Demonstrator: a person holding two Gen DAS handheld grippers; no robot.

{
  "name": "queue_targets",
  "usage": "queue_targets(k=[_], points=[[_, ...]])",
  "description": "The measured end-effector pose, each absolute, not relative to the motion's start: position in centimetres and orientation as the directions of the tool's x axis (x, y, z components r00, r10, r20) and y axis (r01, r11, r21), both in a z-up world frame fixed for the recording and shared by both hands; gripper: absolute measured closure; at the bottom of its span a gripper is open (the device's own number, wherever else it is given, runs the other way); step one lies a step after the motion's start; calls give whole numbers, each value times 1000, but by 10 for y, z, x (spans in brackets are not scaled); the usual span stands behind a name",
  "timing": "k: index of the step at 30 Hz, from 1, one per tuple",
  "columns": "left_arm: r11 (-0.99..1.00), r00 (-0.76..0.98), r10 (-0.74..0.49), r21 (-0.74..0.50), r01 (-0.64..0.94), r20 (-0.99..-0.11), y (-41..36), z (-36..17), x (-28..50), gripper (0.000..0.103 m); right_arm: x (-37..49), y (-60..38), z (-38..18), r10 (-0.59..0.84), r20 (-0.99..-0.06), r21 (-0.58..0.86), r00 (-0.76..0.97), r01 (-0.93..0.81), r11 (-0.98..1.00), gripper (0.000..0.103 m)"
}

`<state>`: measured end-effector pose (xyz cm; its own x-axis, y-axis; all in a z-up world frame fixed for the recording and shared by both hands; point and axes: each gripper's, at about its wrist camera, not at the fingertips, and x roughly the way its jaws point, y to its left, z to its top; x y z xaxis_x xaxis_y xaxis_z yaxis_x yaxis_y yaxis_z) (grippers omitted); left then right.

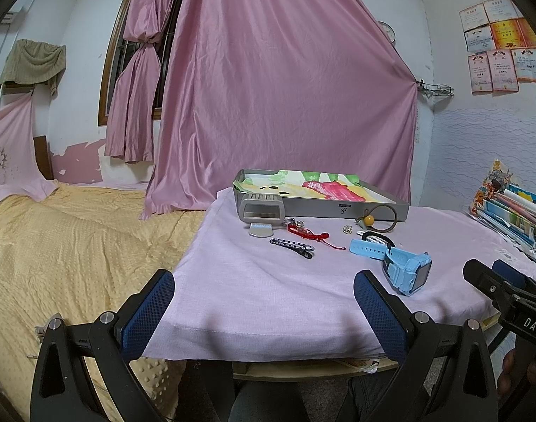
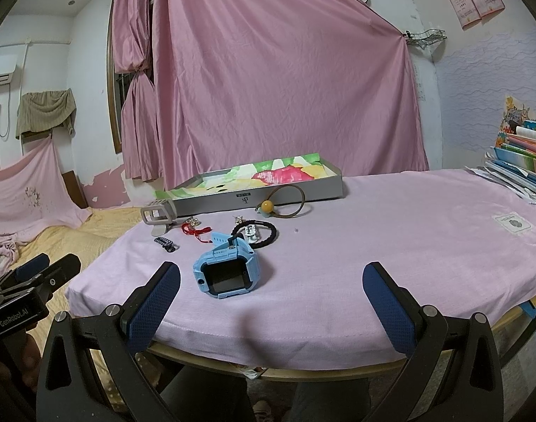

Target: Organize jewelry

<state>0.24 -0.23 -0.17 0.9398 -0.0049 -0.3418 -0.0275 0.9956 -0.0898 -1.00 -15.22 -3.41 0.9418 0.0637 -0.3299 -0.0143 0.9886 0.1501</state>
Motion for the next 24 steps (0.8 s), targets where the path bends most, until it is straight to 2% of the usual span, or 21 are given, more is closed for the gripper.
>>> queue_targets(k=[24], points=[[996, 939, -5, -89, -27, -344, -3, -2, 3, 1, -10, -151, -36, 65, -331, 153, 941, -15, 988, 1]])
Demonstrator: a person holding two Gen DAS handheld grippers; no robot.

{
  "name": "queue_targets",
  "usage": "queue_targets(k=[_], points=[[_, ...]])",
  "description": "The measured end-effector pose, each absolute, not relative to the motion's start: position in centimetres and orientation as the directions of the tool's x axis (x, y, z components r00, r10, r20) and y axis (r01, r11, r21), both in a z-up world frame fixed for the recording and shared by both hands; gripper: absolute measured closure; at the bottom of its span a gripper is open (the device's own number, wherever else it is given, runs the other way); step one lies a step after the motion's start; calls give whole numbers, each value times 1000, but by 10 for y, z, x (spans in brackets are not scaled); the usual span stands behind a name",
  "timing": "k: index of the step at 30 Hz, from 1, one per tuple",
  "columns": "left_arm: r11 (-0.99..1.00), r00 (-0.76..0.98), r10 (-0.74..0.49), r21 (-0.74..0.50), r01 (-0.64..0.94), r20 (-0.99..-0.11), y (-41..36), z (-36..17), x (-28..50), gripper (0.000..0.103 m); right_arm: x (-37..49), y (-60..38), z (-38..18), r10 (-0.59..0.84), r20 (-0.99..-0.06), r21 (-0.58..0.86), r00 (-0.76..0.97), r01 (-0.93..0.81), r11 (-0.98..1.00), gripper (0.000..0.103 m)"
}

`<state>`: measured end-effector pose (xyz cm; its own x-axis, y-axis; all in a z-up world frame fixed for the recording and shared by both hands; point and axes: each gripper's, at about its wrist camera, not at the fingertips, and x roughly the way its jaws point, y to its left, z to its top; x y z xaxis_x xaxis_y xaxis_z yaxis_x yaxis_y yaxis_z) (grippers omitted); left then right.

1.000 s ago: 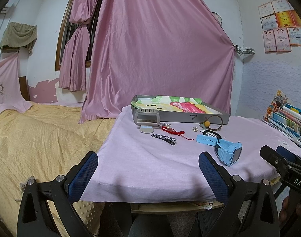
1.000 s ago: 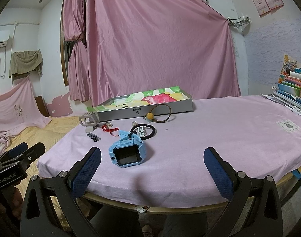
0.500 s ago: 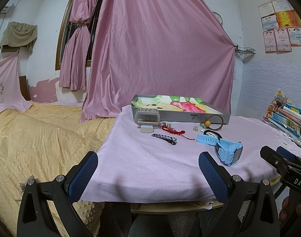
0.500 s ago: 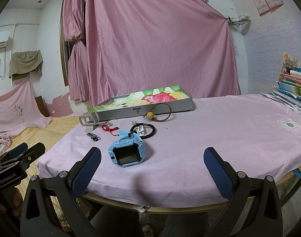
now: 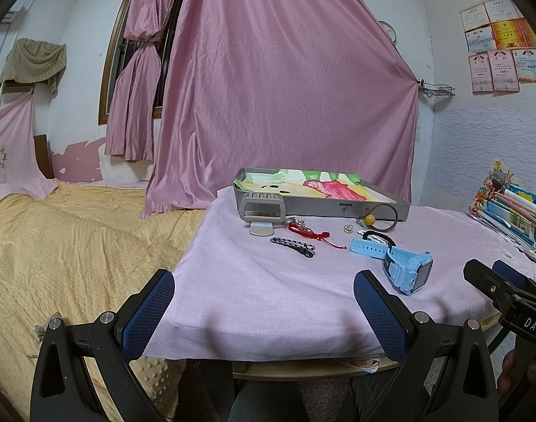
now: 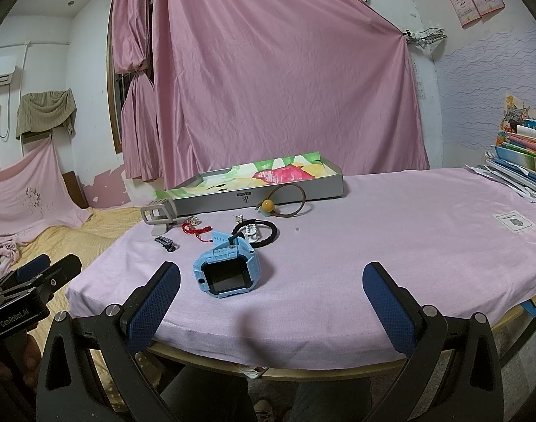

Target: Organize jewelry

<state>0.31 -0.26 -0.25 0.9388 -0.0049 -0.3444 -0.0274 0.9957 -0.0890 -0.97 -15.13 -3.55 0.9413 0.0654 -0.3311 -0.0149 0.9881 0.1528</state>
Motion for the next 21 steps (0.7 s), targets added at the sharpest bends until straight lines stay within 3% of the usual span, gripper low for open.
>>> queue_targets(k=[21], points=[[996, 938, -6, -90, -26, -346, -5, -3, 3, 1, -10, -149, -38, 66, -334, 151, 940, -16, 988, 1]])
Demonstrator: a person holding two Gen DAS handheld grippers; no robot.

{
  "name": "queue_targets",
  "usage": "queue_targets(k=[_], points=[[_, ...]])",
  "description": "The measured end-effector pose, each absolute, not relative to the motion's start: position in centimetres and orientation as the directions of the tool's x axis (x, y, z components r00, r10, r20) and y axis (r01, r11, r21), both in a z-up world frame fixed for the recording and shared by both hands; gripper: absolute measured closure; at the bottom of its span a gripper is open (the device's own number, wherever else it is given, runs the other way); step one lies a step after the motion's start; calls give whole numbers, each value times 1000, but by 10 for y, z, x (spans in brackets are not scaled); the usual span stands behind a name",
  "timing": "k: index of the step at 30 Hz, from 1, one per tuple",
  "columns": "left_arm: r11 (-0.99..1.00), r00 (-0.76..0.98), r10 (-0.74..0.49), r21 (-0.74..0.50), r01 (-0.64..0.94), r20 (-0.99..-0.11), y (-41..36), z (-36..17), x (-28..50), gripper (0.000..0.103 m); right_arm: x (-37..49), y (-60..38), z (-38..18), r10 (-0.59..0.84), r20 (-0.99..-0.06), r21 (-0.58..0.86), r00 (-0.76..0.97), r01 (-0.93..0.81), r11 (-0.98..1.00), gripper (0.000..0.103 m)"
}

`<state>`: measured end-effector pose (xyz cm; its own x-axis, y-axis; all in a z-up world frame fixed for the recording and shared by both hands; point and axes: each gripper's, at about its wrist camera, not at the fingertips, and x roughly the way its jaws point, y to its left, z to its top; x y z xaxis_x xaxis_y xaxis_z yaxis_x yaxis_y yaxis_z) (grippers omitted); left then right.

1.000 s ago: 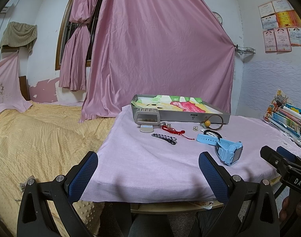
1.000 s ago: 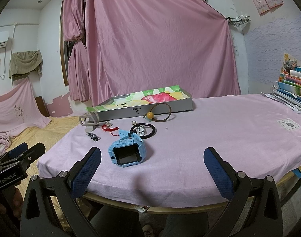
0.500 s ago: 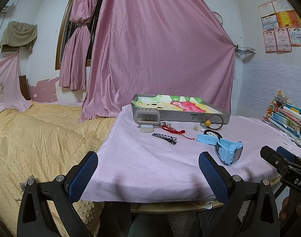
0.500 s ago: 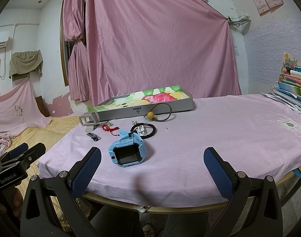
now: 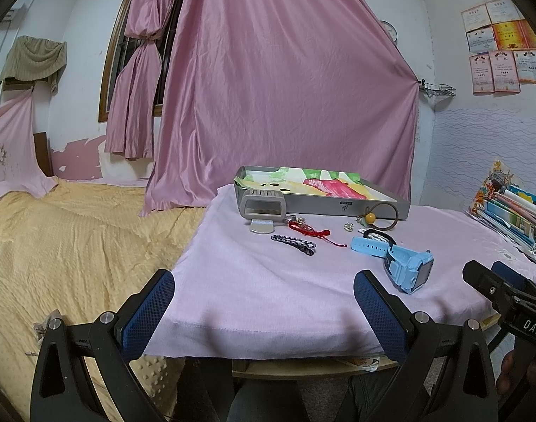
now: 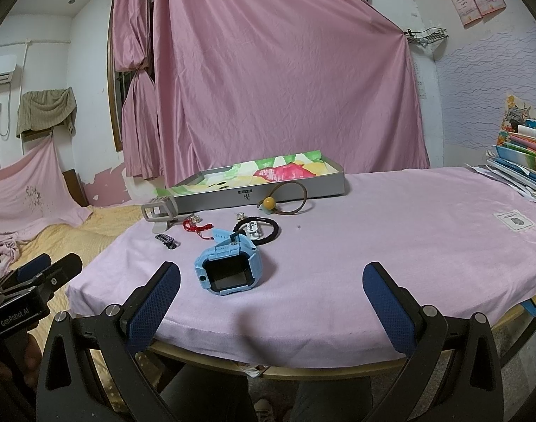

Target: Organize jewelry

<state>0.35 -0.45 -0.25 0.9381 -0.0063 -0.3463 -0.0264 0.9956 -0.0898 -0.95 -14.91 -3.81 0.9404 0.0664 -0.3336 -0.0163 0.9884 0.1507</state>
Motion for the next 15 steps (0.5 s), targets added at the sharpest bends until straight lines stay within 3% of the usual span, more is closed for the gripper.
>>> queue_targets(k=[15], points=[[989, 933, -6, -140, -48, -361, 4, -19, 15, 1, -5, -149, -36, 49, -309, 124, 950, -11, 992, 1]])
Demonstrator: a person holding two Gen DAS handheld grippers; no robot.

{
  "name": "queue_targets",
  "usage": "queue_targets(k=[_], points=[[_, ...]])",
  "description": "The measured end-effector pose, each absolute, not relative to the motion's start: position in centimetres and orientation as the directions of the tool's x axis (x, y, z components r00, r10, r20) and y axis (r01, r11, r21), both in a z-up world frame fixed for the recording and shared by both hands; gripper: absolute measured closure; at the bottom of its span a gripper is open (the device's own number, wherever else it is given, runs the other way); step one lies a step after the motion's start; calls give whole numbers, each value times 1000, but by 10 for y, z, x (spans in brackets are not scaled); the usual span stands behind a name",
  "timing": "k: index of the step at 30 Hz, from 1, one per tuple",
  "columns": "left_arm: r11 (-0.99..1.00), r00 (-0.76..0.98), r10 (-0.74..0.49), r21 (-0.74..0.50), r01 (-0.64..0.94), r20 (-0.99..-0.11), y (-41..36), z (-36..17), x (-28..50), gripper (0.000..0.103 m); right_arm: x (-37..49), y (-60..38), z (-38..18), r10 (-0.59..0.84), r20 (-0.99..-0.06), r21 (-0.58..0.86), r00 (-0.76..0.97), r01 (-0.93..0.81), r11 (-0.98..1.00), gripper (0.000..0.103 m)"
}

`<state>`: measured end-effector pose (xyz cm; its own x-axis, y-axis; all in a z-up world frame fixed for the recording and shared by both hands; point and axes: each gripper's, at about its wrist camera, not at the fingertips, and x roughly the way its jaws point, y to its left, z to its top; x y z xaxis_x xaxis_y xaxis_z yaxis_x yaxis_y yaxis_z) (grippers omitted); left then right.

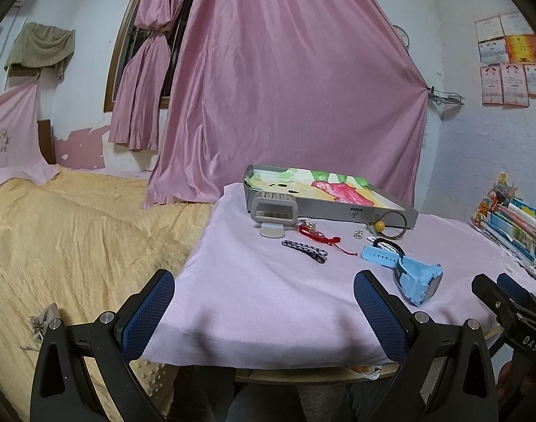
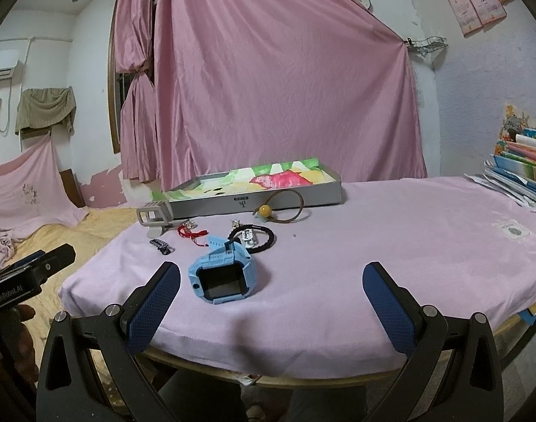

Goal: Organize jewelry
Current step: 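Grasp the blue smartwatch with the right tool while the left tool grasps the black-white striped bracelet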

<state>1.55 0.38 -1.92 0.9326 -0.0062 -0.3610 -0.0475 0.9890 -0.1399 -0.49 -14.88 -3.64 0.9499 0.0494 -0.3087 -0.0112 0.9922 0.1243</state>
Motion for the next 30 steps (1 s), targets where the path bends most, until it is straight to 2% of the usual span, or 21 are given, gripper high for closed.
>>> queue_targets(k=[8, 15, 26, 29, 30], points=[[988, 920, -15, -147, -47, -392, 8, -12, 36, 1, 14, -139, -39, 103, -323, 98, 941, -75, 992, 1], [985, 896, -49, -170, -29, -441, 14, -10, 62, 1, 37, -130, -46, 129, -393, 81, 910, -105, 991, 1], [982, 875, -89, -187, -1, -476, 11, -10, 101, 1, 60, -126, -49, 170, -434, 97, 885, -142, 985, 1], [984, 873, -98, -180, 12, -478, 6, -10, 108, 1, 66, -129, -52, 184, -447, 119, 876, -145, 982, 5], [984, 872, -102, -177, 18, -479, 5, -10, 110, 1, 69, -129, -53, 195, -453, 129, 870, -153, 980, 12]])
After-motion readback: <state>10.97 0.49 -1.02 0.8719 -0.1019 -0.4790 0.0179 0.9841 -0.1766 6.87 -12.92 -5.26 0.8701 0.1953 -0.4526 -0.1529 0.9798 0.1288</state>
